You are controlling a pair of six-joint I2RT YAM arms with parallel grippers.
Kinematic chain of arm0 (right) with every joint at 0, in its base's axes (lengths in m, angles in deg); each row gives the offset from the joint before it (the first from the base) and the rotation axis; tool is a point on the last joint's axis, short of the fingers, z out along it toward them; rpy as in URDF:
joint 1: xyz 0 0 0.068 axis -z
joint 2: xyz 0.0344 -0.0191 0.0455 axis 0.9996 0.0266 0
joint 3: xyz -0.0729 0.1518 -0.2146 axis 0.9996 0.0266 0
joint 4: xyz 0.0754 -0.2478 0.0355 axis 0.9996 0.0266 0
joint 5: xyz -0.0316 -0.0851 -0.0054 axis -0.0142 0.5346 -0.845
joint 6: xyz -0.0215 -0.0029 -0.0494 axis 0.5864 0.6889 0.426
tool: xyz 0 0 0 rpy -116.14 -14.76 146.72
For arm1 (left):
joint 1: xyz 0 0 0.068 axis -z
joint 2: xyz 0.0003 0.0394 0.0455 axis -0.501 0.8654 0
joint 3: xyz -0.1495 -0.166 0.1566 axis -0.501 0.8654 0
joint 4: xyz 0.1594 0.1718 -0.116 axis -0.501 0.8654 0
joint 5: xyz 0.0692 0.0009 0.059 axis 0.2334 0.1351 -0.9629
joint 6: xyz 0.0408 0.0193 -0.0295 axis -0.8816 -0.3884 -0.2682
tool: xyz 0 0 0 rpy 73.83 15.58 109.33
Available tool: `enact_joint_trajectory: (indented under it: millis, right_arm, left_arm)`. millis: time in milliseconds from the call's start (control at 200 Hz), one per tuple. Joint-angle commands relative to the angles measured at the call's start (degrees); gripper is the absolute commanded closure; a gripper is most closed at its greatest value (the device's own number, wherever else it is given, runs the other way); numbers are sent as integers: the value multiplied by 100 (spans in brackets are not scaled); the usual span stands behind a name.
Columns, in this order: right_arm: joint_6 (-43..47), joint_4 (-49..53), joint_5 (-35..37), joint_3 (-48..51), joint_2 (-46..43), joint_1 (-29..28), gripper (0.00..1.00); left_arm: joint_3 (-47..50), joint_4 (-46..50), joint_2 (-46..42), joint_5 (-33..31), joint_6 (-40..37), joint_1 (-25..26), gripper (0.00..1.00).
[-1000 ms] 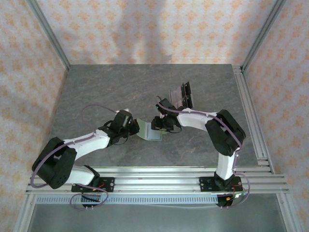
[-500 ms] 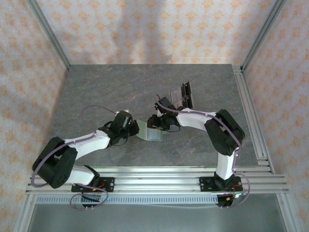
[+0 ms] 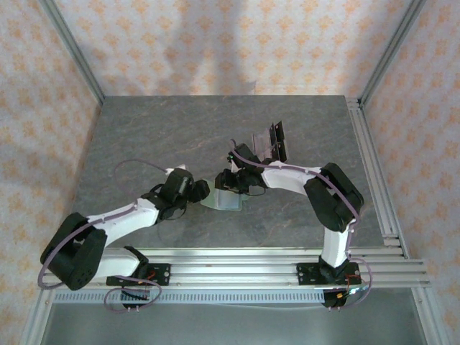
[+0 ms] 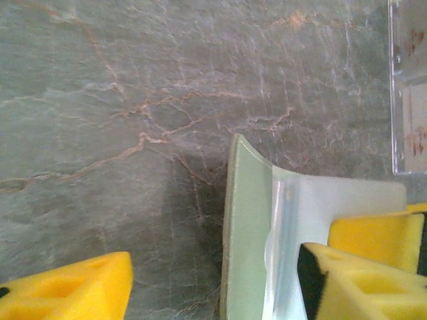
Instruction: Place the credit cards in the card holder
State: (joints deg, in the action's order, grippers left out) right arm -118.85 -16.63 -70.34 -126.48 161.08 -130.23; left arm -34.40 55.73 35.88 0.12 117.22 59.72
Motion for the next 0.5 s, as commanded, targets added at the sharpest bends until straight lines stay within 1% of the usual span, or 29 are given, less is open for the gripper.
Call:
enact_joint_trajectory:
  millis: [0,110,215,495]
  right_arm:
    - [-94,-96,-78,-254,101,-81,58]
    - [-118,-35,-84,-398,163,-160,58]
    - [-127,73,-70,-604,319,-256,58]
    - [-275,135,-213,-1224,1094,-447,59]
  left_arm:
    - [132,413,-303,-601,51,32,23]
    - [272,500,-532,-819,222,33,17]
    - [354,612,-733,-974,319,32,14]
    - [415,867,-1095,-1112,398,35,12]
